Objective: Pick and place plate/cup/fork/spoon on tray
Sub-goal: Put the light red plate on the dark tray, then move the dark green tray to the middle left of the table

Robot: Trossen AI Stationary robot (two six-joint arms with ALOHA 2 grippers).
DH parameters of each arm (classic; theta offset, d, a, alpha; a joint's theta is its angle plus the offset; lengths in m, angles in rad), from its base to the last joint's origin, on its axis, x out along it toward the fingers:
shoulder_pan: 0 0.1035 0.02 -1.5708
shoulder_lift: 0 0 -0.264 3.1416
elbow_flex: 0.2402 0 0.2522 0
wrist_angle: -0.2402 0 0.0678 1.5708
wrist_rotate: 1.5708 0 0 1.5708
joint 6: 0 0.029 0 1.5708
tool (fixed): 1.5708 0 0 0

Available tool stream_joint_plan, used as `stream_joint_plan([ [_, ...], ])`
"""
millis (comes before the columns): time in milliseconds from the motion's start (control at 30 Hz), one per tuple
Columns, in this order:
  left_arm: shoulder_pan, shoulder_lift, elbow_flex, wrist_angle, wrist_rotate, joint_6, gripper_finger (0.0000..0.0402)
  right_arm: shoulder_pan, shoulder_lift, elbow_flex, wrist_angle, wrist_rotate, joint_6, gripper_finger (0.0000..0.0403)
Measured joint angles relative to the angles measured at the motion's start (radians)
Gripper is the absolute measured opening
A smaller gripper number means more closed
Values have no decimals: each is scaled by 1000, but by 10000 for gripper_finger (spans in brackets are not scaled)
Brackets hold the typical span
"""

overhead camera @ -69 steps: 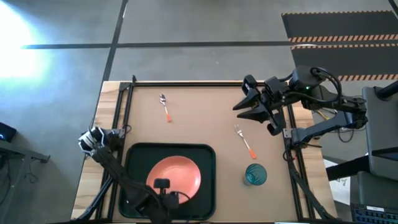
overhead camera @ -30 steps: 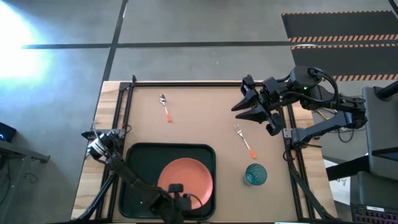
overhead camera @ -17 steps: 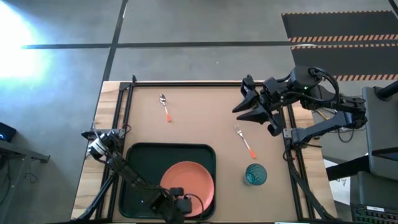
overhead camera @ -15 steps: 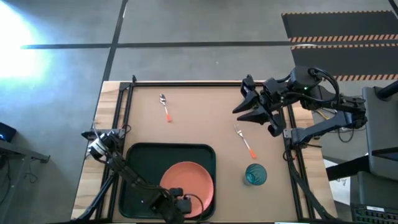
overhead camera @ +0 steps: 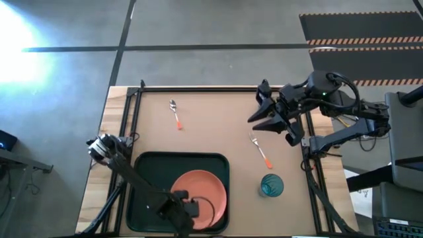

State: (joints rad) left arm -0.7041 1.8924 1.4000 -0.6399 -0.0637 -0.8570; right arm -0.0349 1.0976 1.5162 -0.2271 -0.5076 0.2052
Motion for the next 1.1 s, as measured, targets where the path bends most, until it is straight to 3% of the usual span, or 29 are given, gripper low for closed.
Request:
stream_joint_plan([
  [200,84,-156,-2,-214,-147,3,148,0,-3,0,-132,-24,-26,107],
  [533,142,-488,-2,-364,-697,0,148,0,97,-3,-316,-16,-53,107],
  [633,142,-573,-6,-376,-820,3,148,0,158,-5,-362,-16,-87,103],
  [767,142,-673,-21,-416,-873,7,148,0,241,-5,-400,-16,-102,81],
  [967,142,-754,-45,-463,-895,9,148,8,368,-5,-431,-16,-102,16],
  [1100,142,-791,-93,-478,-899,9,148,25,466,-5,-446,-18,-79,9],
])
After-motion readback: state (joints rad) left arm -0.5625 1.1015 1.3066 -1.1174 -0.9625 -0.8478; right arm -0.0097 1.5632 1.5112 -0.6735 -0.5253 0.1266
